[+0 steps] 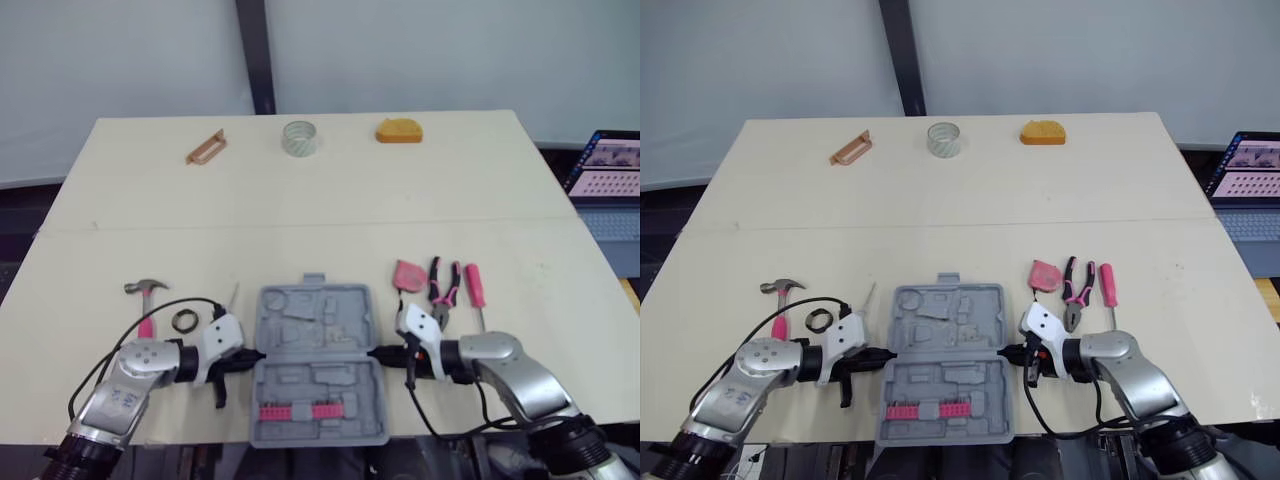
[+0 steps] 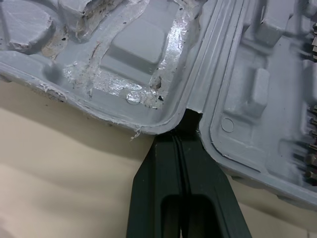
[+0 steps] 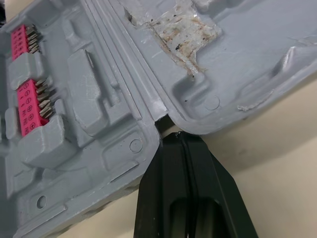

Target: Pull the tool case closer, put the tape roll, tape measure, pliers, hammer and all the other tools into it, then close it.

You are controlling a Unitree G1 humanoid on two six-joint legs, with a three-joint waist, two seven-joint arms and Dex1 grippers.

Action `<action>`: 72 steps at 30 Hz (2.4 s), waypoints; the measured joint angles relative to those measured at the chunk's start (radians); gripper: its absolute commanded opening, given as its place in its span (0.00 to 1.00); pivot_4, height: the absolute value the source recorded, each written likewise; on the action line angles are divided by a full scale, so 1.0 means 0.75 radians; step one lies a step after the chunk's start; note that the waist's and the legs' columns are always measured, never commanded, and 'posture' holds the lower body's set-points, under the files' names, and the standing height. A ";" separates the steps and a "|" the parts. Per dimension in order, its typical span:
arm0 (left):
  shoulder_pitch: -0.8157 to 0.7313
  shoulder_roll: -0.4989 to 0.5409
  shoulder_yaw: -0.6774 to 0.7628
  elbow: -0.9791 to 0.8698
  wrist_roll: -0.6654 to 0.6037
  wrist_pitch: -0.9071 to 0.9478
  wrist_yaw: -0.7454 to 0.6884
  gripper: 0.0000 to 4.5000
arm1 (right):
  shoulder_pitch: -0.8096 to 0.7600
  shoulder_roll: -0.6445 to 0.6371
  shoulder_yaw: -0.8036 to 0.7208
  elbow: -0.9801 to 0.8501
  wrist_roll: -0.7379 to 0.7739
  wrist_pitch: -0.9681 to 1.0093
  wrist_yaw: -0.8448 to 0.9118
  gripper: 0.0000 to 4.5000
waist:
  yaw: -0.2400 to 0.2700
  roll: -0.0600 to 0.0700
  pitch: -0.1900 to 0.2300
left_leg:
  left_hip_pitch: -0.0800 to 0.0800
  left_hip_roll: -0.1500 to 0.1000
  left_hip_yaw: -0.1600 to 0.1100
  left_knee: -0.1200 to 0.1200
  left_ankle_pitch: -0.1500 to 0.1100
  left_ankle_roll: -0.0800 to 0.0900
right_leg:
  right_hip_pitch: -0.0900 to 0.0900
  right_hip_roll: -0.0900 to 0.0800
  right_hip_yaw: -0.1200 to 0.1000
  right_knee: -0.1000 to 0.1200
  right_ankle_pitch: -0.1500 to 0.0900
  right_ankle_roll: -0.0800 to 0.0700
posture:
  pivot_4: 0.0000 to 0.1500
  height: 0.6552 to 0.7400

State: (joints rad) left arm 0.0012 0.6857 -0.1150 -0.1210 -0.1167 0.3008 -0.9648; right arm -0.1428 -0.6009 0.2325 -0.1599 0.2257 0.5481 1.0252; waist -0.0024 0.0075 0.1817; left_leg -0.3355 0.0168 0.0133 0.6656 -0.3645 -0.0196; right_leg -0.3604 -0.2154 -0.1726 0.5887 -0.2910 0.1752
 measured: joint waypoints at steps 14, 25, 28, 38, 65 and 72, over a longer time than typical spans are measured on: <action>0.060 0.033 -0.002 -0.071 -0.002 0.025 0.000 0.00 | 0.060 -0.036 0.010 -0.090 0.024 0.050 0.016 0.01 | 0.000 0.000 0.000 | 0.000 0.000 0.000 0.000 0.000 0.000 | 0.000 0.000 0.000 -0.001 0.000 0.000 | 1.00 1.00; 0.119 0.056 -0.003 -0.120 -0.026 0.042 -0.001 0.00 | 0.066 -0.064 0.037 -0.100 0.034 0.059 0.033 0.01 | 0.001 0.000 0.000 | 0.000 0.000 0.000 0.000 -0.001 0.000 | 0.000 0.000 0.000 -0.001 0.000 0.000 | 1.00 1.00; 0.127 0.061 -0.004 -0.134 -0.032 0.062 -0.001 0.00 | 0.066 -0.073 0.041 -0.100 0.040 0.059 0.038 0.01 | 0.002 0.000 0.000 | 0.000 0.000 0.000 0.000 -0.001 0.000 | 0.000 0.000 0.000 -0.001 0.000 0.000 | 1.00 1.00; 0.148 0.084 -0.006 -0.146 -0.053 0.069 -0.001 0.00 | 0.070 -0.075 0.048 -0.100 0.043 0.057 0.042 0.01 | 0.002 0.000 0.000 | 0.000 0.000 0.000 0.000 -0.001 0.000 | 0.000 0.000 0.000 -0.001 0.000 0.000 | 1.00 1.00; 0.153 0.088 -0.005 -0.148 -0.056 0.068 0.000 0.00 | 0.094 -0.083 0.050 -0.102 0.055 0.051 0.045 0.01 | 0.002 0.000 0.000 | 0.000 0.000 0.000 0.000 -0.001 0.000 | 0.000 0.000 0.000 -0.002 0.000 0.000 | 1.00 1.00; 0.172 0.100 0.014 -0.141 -0.070 0.063 -0.001 0.00 | 0.092 -0.112 0.046 -0.092 0.055 0.026 0.045 0.01 | 0.001 0.000 0.000 | 0.000 0.001 0.000 0.000 -0.001 0.000 | 0.000 0.001 0.000 -0.002 0.000 0.000 | 1.00 1.00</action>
State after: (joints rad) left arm 0.1302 0.7607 -0.1043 -0.2271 -0.1693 0.3484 -0.9657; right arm -0.0737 -0.6847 0.2670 -0.2291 0.2673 0.5673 1.0592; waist -0.0014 0.0075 0.1816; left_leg -0.3356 0.0174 0.0136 0.6653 -0.3653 -0.0197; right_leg -0.3604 -0.2150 -0.1724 0.5873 -0.2910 0.1751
